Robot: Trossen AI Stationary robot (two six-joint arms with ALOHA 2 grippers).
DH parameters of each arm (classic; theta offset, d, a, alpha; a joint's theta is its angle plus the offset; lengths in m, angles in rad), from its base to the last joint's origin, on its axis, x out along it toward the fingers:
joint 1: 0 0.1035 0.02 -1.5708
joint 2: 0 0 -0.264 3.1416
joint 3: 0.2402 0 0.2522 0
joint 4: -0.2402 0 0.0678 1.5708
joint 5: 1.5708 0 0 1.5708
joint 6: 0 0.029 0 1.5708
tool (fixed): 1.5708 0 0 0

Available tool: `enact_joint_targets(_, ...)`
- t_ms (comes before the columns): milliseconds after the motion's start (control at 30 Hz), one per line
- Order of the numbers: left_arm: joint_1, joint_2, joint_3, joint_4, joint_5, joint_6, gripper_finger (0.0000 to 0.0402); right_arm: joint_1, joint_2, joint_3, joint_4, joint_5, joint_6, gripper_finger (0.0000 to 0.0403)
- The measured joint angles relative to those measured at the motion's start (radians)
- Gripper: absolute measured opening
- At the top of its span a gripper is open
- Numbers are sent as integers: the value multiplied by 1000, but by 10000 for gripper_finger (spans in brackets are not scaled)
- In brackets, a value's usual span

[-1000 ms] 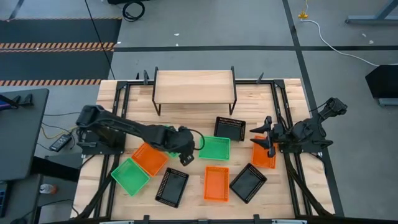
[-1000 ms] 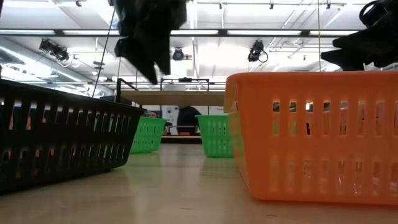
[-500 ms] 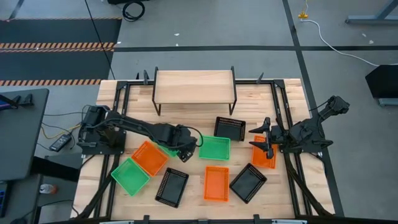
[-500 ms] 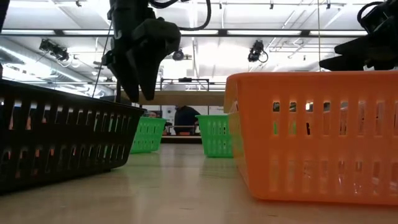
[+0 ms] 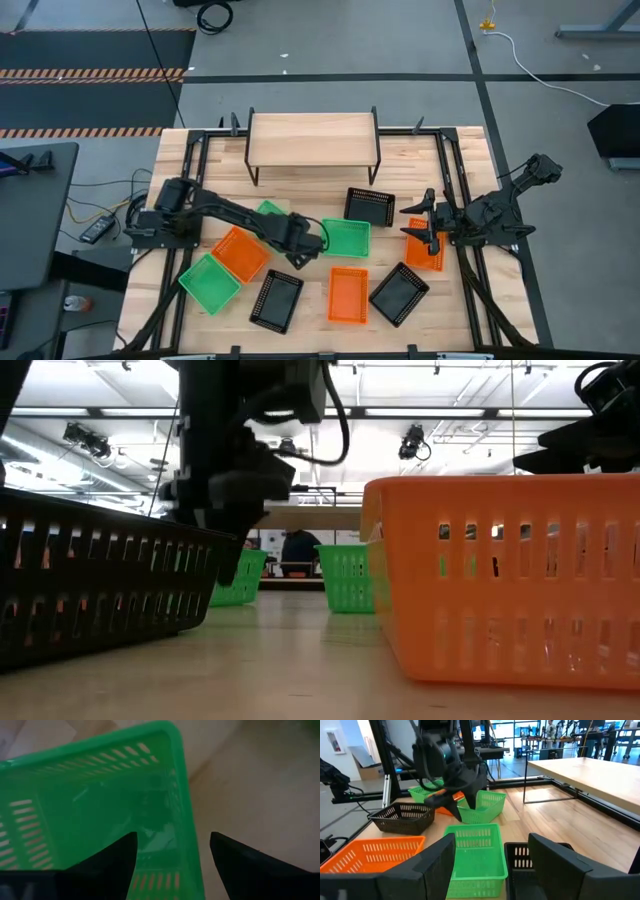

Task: Stack baskets on shelf by color
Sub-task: Put the middle green bin on the shelf

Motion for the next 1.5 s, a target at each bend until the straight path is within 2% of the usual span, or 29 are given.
enact_joint_targets(67, 0, 6, 0, 3, -1, 19, 246, 0, 0, 0, 0, 0, 0, 256)
enact_joint_targets(167, 4, 7, 0, 2, -1, 36, 205, 0, 0, 0, 0, 0, 0, 256)
enact_joint_targets(400, 16, 2, 0, 1, 4, 63, 34, 0, 0, 0, 0, 0, 12, 256)
enact_joint_targets(467, 26, 2, 0, 6, 20, 76, 12, 0, 0, 0, 0, 0, 22, 256)
enact_joint_targets(633, 46, -1, 83, -70, 49, 90, 12, 0, 0, 0, 0, 0, 20, 256)
enact_joint_targets(867, 50, -2, 351, -301, -6, 161, 7, 0, 0, 0, 0, 0, 16, 256)
enact_joint_targets(1033, 51, -2, 579, -463, -62, 335, 6, 0, 0, 0, 0, 0, 16, 256)
enact_joint_targets(1167, 52, -4, 726, -592, -182, 518, 6, 0, 0, 0, 0, 0, 15, 256)
enact_joint_targets(1233, 61, -5, 768, -609, -245, 618, 6, 0, 0, 0, 0, 0, 15, 256)
enact_joint_targets(1300, 80, -9, 792, -607, -259, 712, 6, 0, 0, 0, 0, 0, 15, 256)
enact_joint_targets(1500, 222, -12, 802, -607, -170, 868, 5, 0, 0, 0, 0, 0, 16, 256)
